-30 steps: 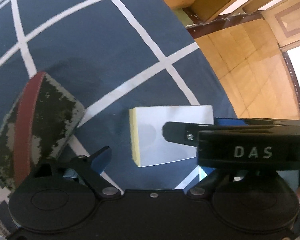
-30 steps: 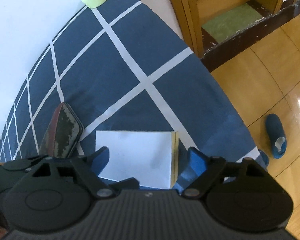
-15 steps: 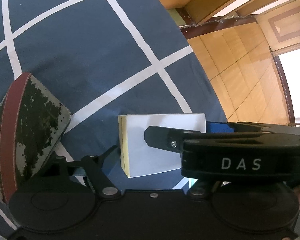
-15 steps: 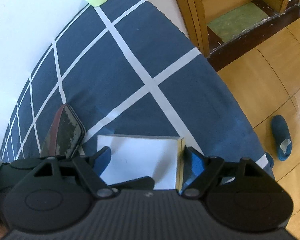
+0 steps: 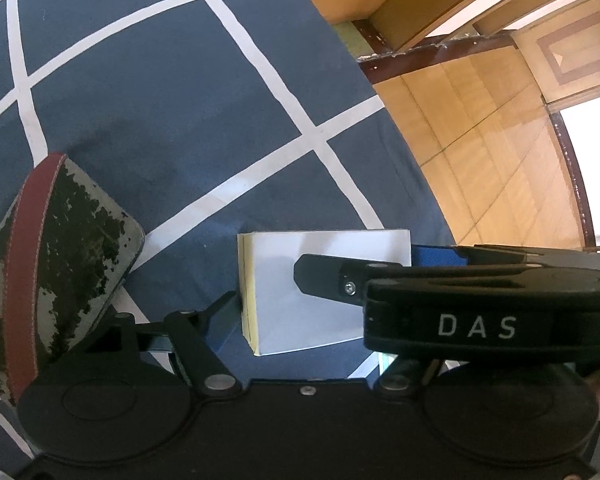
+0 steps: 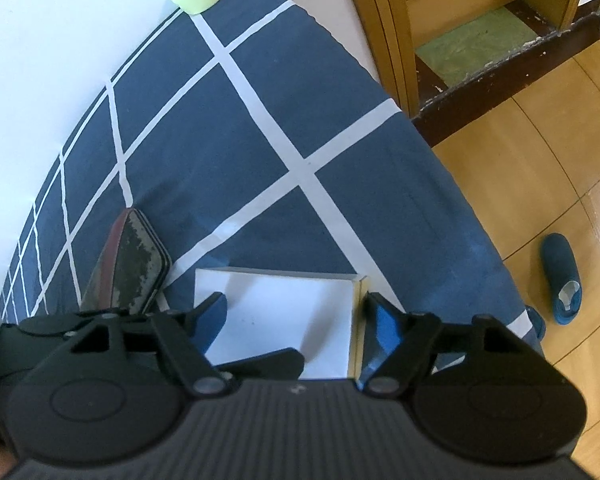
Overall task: Organize objects
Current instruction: 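Close the right gripper on the white block, then lift the white block with the right gripper and carry it over the cardboard box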
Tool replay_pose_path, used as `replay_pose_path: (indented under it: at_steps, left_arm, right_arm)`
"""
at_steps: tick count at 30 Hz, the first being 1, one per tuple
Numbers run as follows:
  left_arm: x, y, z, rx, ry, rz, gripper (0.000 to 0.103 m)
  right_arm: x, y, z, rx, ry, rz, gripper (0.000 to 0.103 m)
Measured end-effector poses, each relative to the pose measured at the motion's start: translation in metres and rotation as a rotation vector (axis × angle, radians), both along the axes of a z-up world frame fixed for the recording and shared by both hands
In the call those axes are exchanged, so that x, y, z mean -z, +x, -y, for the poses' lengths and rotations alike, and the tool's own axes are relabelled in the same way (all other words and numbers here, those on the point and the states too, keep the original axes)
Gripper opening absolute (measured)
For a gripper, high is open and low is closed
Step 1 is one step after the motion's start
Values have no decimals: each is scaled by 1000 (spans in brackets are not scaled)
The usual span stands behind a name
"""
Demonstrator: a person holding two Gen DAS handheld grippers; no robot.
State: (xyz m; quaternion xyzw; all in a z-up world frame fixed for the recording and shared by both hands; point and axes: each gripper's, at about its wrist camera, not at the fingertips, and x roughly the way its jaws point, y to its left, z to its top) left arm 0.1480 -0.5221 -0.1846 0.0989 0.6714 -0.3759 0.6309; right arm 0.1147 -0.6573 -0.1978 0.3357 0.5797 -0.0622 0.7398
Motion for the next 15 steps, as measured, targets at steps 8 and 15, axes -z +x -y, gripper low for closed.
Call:
replay_pose_path:
  at_steps: [8, 15]
  left_arm:
    - [-9, -1, 0, 10, 15, 20, 71]
    - [-26, -7, -4, 3, 20, 63, 71]
  right_arm:
    - [-4, 0, -3, 1, -5, 6, 73]
    - [-20, -2, -7, -7, -6, 46, 73]
